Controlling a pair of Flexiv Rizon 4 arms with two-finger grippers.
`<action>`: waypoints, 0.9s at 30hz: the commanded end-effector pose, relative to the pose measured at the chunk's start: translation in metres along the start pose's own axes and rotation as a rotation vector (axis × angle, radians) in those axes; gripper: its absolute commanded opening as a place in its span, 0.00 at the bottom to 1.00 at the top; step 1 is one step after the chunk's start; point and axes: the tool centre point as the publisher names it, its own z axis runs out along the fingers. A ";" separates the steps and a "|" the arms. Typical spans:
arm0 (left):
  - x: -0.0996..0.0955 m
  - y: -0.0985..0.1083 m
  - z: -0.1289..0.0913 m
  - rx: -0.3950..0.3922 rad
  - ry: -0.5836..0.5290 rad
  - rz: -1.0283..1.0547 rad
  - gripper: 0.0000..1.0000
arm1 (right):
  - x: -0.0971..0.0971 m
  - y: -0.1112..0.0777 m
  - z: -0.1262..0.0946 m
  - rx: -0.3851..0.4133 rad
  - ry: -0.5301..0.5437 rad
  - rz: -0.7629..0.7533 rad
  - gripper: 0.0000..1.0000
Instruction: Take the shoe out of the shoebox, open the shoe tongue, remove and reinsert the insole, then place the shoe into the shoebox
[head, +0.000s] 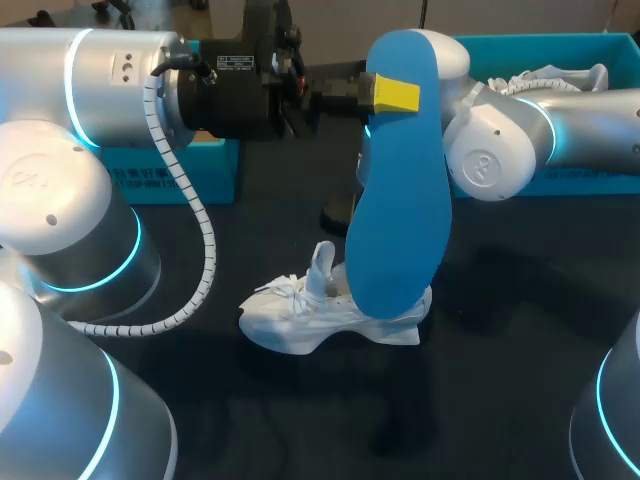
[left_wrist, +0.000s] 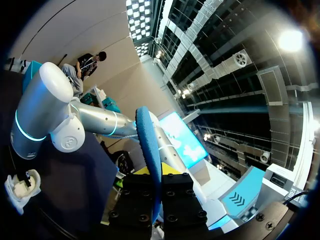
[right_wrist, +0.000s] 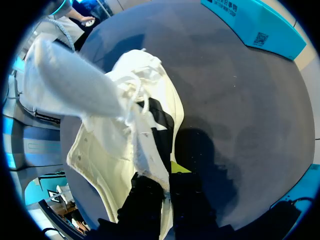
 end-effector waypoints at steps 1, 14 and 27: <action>-0.001 0.001 0.001 0.001 -0.001 0.000 0.00 | 0.002 0.000 -0.003 -0.011 0.010 0.030 0.00; -0.001 0.001 0.001 0.001 -0.001 0.000 0.00 | 0.028 -0.027 -0.035 -0.303 0.043 0.634 0.00; -0.001 0.001 0.001 0.001 -0.001 0.000 0.00 | 0.035 -0.021 -0.049 -0.488 -0.104 0.948 0.00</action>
